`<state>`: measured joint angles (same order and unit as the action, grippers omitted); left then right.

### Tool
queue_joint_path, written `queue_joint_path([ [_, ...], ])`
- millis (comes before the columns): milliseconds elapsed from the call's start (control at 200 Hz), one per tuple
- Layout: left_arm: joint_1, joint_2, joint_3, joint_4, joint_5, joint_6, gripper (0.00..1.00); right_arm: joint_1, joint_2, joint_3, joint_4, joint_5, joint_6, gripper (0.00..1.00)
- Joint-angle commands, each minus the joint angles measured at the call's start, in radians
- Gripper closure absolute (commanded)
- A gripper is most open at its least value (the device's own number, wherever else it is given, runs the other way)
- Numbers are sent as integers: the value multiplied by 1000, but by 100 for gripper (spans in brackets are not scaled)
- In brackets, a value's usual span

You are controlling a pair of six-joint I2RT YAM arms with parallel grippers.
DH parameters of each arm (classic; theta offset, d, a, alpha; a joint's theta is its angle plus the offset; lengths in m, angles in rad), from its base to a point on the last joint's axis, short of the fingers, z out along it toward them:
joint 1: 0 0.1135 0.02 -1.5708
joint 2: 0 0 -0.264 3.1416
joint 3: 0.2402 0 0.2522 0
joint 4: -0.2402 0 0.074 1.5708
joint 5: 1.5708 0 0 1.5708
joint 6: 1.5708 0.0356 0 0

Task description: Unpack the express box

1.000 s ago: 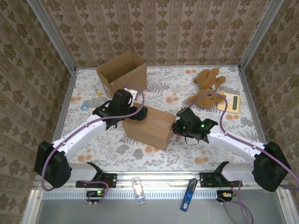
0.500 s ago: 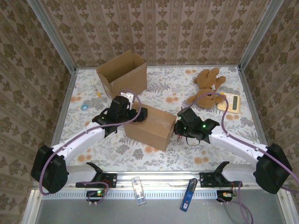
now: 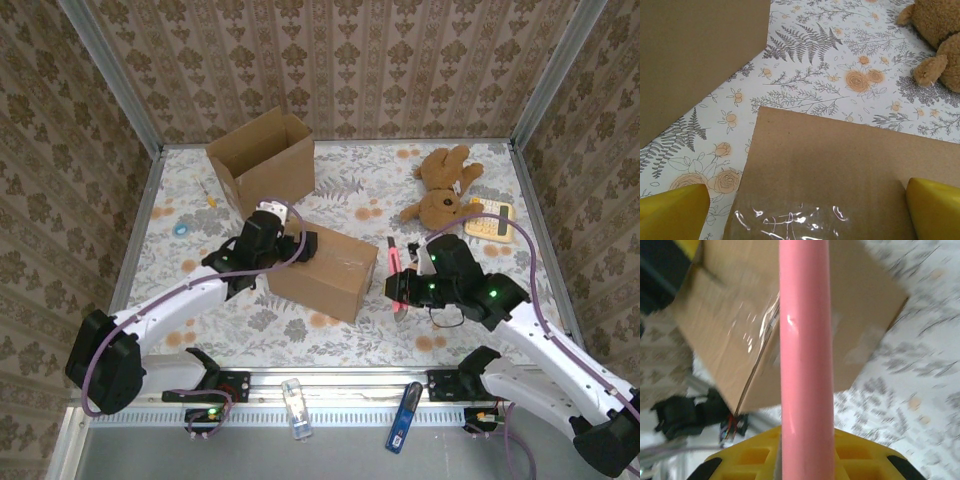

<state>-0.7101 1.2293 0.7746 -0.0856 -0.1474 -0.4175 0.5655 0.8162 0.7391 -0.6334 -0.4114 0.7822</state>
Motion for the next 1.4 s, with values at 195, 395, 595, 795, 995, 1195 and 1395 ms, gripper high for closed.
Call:
queue_joint_path([
  [195,-26,44,-98,-208,-100,4,0,-12,-32,-54,7,-288,49,100],
  [395,-28,32,-115,-202,-108,-2,0,-13,-61,-69,-8,-270,102,100],
  [595,-28,30,-126,-204,-110,-4,0,-13,-60,-80,9,-239,159,100],
  [795,-35,24,-146,-198,-111,-18,0,-13,-63,-87,40,-242,185,100],
  [995,-41,16,-167,-198,-112,-30,0,-12,-61,-90,70,-244,200,100],
  [1195,-44,12,-176,-198,-115,-37,0,-10,-61,-98,68,-241,207,100],
  [1395,-46,13,-179,-195,-119,-41,0,4,-73,-106,71,-240,221,100],
])
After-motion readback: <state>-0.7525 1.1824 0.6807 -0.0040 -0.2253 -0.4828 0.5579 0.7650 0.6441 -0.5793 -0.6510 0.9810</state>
